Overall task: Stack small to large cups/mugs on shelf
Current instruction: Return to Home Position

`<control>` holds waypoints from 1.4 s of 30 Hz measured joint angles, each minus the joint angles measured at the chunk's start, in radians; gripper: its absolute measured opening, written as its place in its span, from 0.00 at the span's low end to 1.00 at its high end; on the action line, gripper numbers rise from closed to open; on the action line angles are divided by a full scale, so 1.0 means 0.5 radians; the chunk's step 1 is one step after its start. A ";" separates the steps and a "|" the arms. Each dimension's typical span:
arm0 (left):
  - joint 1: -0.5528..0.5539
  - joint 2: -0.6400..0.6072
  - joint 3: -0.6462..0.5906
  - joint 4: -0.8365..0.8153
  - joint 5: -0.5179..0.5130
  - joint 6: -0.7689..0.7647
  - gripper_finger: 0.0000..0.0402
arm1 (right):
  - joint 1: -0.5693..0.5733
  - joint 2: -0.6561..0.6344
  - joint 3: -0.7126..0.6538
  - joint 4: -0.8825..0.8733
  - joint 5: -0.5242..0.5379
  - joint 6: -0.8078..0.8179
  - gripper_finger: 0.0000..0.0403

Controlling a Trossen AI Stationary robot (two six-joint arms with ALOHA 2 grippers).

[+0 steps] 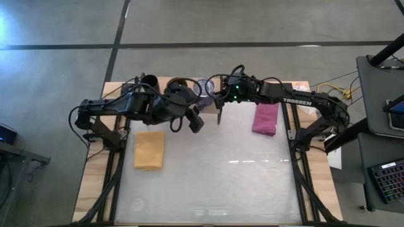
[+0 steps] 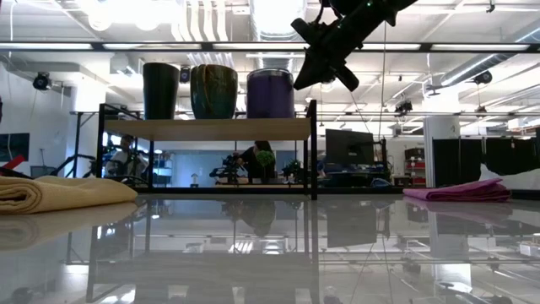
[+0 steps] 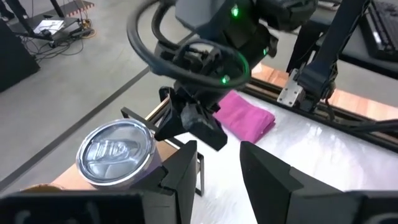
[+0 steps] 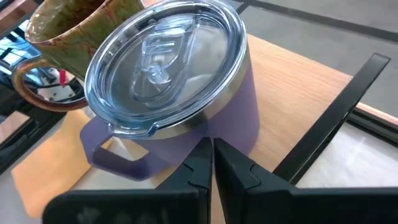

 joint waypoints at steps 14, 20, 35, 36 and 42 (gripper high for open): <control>-0.002 -0.018 -0.088 0.008 0.016 0.184 0.27 | 0.035 -0.181 0.046 -0.087 -0.042 -0.292 0.02; -0.020 -0.069 -0.088 0.017 0.044 0.153 0.27 | 0.080 -0.469 0.190 -0.205 -0.115 -0.339 0.02; 0.097 -0.251 -0.299 0.589 1.257 0.591 0.27 | 0.406 -1.165 0.040 -0.182 -0.611 -0.407 0.02; 0.102 -0.295 -0.398 0.683 1.329 0.591 0.27 | 0.454 -1.184 -0.021 -0.152 -0.600 -0.358 0.02; 0.107 -0.742 -1.227 1.621 1.524 0.563 0.27 | 0.647 -1.347 -0.616 0.765 -0.556 -0.272 0.02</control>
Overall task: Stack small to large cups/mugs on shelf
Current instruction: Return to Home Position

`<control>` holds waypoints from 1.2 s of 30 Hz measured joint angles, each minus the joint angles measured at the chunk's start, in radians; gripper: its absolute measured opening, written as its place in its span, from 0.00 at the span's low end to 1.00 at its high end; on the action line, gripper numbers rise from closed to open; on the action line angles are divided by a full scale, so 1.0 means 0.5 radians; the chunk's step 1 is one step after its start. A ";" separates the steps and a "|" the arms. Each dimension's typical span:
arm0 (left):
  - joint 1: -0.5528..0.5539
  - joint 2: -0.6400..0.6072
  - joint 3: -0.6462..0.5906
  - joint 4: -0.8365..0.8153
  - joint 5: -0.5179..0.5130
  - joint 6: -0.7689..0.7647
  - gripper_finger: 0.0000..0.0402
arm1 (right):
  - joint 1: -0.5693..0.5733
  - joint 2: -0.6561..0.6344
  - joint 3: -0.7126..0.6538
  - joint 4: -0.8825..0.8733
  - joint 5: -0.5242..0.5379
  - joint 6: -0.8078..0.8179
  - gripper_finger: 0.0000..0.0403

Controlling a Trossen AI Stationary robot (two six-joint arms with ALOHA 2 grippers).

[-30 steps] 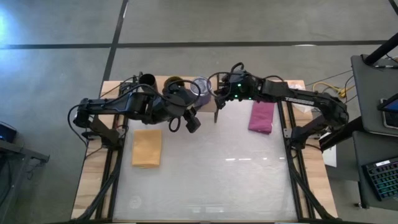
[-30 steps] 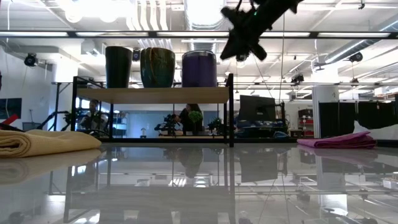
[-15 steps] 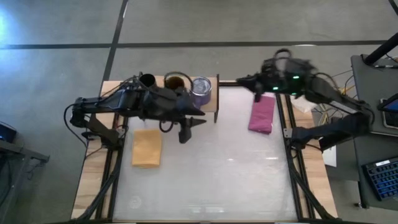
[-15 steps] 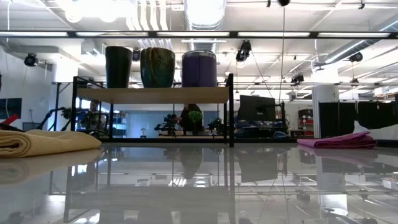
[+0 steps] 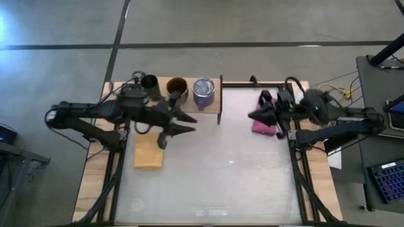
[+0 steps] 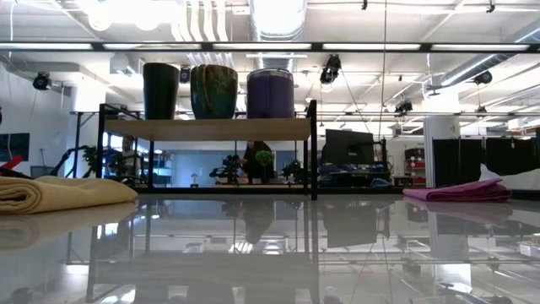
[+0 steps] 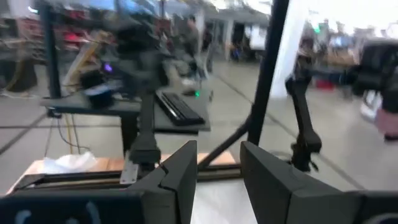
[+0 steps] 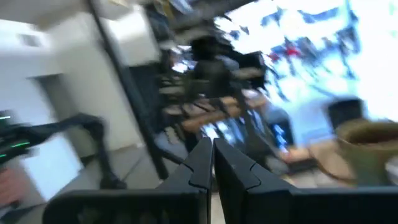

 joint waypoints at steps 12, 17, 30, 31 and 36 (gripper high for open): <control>0.000 -0.858 -1.371 0.884 -0.174 -0.110 0.27 | 0.004 -0.585 -0.546 -0.034 0.119 -0.365 0.02; 0.000 -1.064 -1.778 1.082 -0.215 -0.246 0.27 | 0.006 -0.825 -0.675 -0.095 0.118 -0.516 0.02; 0.002 -1.445 -2.481 1.333 -0.431 -0.517 0.27 | 0.004 -1.520 -1.000 -0.356 0.140 -0.364 0.02; 0.002 -1.465 -2.516 1.334 -0.445 -0.526 0.27 | 0.004 -1.573 -1.022 -0.390 0.152 -0.367 0.02; 0.002 -1.556 -2.652 1.276 -0.543 -0.603 0.27 | 0.004 -1.688 -1.110 -0.459 0.211 -0.351 0.02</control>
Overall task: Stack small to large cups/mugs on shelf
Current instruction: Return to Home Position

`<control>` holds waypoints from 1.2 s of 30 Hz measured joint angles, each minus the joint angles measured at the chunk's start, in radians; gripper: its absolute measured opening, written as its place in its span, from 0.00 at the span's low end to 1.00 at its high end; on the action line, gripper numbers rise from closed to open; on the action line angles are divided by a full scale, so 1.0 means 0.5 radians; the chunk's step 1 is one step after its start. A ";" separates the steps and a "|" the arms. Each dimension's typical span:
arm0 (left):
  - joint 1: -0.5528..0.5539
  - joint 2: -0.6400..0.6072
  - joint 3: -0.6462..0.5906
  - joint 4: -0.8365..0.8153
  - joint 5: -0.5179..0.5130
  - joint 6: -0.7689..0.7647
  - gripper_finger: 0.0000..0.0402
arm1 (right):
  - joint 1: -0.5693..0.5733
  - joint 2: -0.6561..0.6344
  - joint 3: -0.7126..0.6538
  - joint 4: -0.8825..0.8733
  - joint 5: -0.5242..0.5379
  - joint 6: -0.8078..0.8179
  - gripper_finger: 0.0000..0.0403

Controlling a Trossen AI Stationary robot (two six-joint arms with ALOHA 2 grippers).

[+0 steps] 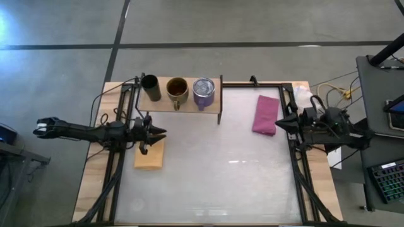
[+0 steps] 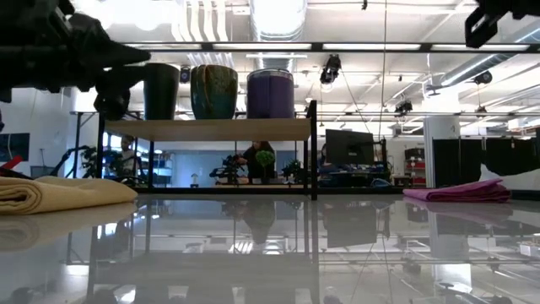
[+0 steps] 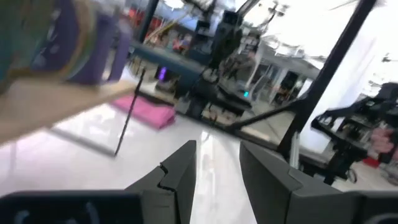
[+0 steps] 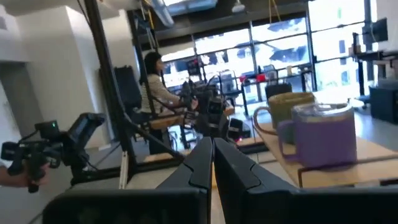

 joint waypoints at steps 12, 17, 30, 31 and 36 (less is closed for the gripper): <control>0.004 -0.242 -0.002 -0.284 -0.061 -0.065 0.27 | -0.001 -0.007 -0.031 0.013 -0.199 -0.147 0.02; 0.004 -0.317 -0.004 -0.367 -0.063 -0.064 0.27 | 0.000 -0.003 -0.196 0.320 -0.230 -0.130 0.02; 0.004 -0.306 -0.007 -0.444 -0.067 -0.062 0.27 | -0.001 -0.005 -0.578 0.745 -0.212 0.031 0.02; 0.004 -0.301 -0.007 -0.445 -0.067 -0.062 0.27 | -0.001 -0.005 -0.601 0.773 -0.203 0.001 0.02; 0.004 -0.295 -0.007 -0.416 -0.067 -0.061 0.27 | -0.001 -0.005 -0.710 0.811 0.077 0.011 0.02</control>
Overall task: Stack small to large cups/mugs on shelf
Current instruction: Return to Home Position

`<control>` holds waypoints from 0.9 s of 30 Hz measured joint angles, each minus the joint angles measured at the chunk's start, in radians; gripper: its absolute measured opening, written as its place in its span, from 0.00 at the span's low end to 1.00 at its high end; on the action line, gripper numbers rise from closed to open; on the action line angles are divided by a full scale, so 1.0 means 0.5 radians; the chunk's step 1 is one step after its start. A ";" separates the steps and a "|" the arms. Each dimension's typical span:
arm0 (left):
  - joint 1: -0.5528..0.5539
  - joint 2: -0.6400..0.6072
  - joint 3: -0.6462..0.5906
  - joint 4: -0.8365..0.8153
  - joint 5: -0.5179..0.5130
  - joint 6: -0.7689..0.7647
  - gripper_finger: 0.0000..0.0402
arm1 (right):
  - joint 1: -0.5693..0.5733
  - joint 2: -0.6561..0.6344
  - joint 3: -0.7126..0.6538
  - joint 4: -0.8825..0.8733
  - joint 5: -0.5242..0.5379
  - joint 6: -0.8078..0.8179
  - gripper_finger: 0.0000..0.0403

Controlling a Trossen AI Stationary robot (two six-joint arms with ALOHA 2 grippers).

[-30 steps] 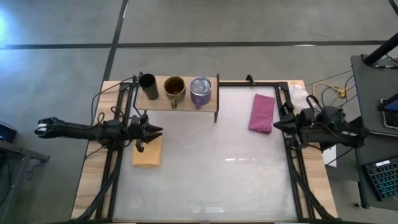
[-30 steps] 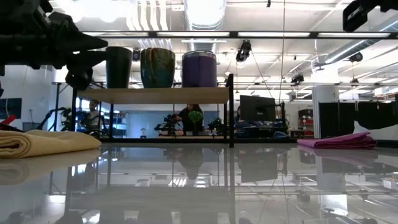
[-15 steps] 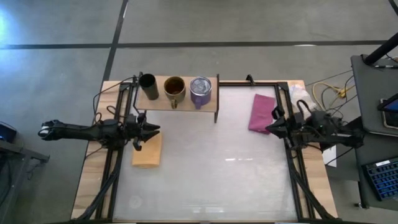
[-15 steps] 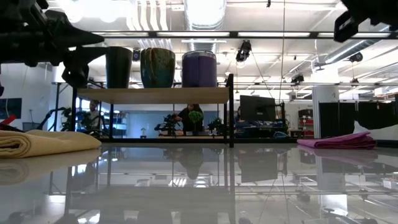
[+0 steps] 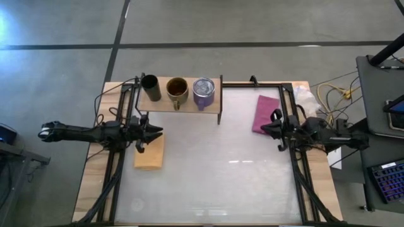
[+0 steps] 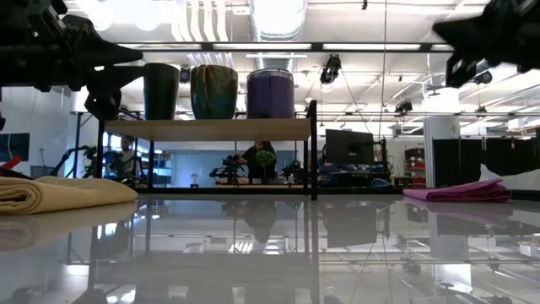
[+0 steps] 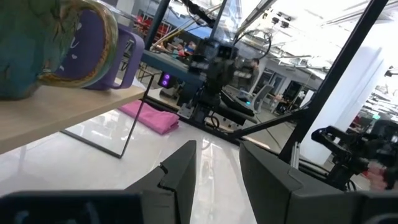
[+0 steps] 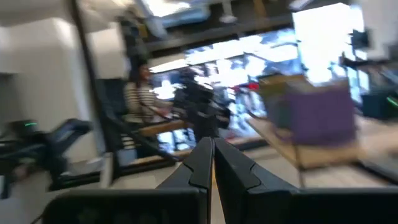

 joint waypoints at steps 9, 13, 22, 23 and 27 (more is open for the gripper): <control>0.000 -0.005 0.000 0.000 0.000 0.001 0.27 | 0.000 0.013 -0.088 0.054 -0.130 0.120 0.02; -0.001 0.004 0.000 -0.003 0.001 0.001 0.27 | 0.000 0.014 -0.088 -0.046 -0.133 0.073 0.02; 0.000 0.002 0.000 -0.004 0.005 0.002 0.27 | 0.000 0.076 -0.073 -0.363 0.031 0.056 0.02; -0.001 0.003 0.000 -0.004 0.003 0.002 0.27 | 0.000 0.086 -0.073 -0.364 0.032 0.059 0.02; 0.000 0.002 0.000 -0.007 0.004 0.002 0.27 | 0.000 0.109 -0.072 -0.370 0.026 0.059 0.02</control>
